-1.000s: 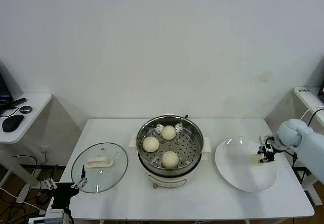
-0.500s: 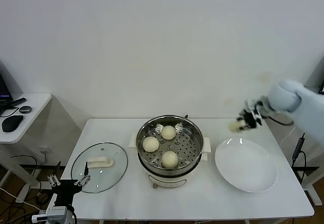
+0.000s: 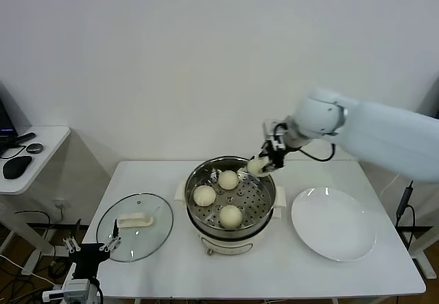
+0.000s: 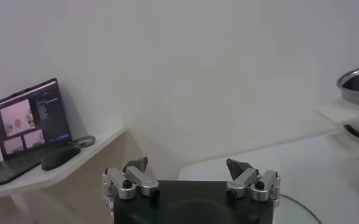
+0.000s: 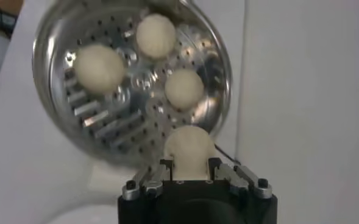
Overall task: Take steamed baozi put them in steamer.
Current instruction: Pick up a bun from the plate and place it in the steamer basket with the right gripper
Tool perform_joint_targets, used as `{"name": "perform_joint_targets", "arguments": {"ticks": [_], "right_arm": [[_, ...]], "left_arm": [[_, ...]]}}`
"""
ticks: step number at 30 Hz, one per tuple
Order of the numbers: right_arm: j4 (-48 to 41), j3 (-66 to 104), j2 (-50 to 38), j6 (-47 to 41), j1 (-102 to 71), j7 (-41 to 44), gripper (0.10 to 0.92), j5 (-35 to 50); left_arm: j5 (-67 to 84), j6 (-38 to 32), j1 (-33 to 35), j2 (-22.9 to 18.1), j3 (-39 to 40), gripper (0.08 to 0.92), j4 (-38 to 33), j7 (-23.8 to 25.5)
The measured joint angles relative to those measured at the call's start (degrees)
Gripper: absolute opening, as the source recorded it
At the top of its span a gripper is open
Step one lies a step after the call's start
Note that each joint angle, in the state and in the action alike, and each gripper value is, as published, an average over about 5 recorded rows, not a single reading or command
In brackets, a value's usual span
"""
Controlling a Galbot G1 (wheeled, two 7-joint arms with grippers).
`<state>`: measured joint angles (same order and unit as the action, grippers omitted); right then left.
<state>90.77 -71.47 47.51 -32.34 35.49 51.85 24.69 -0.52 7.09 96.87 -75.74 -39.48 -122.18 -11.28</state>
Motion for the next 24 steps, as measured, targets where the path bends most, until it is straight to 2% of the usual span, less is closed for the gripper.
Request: {"name": "perform_joint_targets", "arguments": {"ticks": [8,19,24], "right_arm": [[-0.74,-1.66,2.68,-4.09,-3.11,-1.94,0.382,1.21],[-2.38,-1.77,4.93,-5.25,-7.82,-2.46,0.390,-0.90],[-2.37,-1.35,4.89,-5.50,-9.07,-3.14,0.490,-1.74]], "left_arm": [[-0.01,0.38,-0.29,-0.36,-0.21,0.823,-0.09,0.01],[-0.03,0.56,-0.05,-0.72,-0.32,0.823,-0.50,-0.01],[0.02,0.45,0.20,-0.69,-0.55,0.823,-0.82,-0.05]]}}
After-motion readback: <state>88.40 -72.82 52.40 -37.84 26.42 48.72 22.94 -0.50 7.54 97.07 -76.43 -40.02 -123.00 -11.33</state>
